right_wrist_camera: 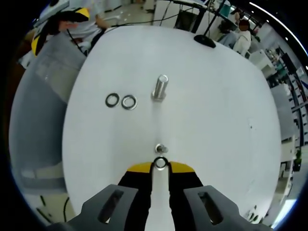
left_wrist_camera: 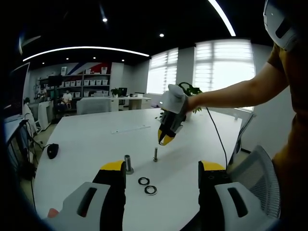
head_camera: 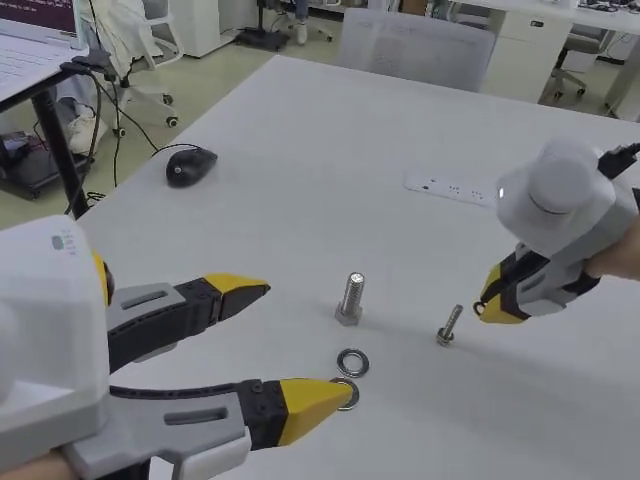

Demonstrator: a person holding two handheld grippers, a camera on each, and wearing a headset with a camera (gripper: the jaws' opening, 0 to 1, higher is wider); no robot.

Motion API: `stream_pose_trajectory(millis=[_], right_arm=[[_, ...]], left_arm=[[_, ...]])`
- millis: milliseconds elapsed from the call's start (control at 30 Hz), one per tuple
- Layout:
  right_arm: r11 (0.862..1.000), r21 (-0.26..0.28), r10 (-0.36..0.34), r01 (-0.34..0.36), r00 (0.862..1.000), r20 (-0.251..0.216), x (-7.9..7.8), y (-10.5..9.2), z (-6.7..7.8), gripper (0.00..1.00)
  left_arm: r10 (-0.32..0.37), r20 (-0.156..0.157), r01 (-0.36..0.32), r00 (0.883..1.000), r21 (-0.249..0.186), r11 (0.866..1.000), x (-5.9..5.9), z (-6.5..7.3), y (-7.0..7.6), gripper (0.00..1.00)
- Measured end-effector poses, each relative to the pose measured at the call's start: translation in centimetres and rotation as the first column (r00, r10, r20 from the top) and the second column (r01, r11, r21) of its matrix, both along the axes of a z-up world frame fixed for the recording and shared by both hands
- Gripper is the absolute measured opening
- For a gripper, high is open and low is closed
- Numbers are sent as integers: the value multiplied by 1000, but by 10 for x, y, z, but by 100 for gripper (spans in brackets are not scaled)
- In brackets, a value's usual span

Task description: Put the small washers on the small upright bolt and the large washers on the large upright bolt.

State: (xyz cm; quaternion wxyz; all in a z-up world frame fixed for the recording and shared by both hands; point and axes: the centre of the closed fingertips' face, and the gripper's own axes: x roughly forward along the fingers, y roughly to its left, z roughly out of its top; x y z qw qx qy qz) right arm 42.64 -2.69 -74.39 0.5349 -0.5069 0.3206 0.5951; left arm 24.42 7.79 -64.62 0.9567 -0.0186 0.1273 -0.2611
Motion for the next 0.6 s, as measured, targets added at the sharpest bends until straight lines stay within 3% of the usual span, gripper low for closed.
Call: stream_pose_trajectory(millis=[200,600], right_arm=[[1000,-7,24,-24,1000,-2,2,12,-2,12],[999,-36,34,-35,999,-10,6,13,-14,12]], left_arm=[[8,-5,-8,1000,-1,1000,1,-1,2,60],[16,-9,-16,1000,-7,1000,4,-3,6,60]])
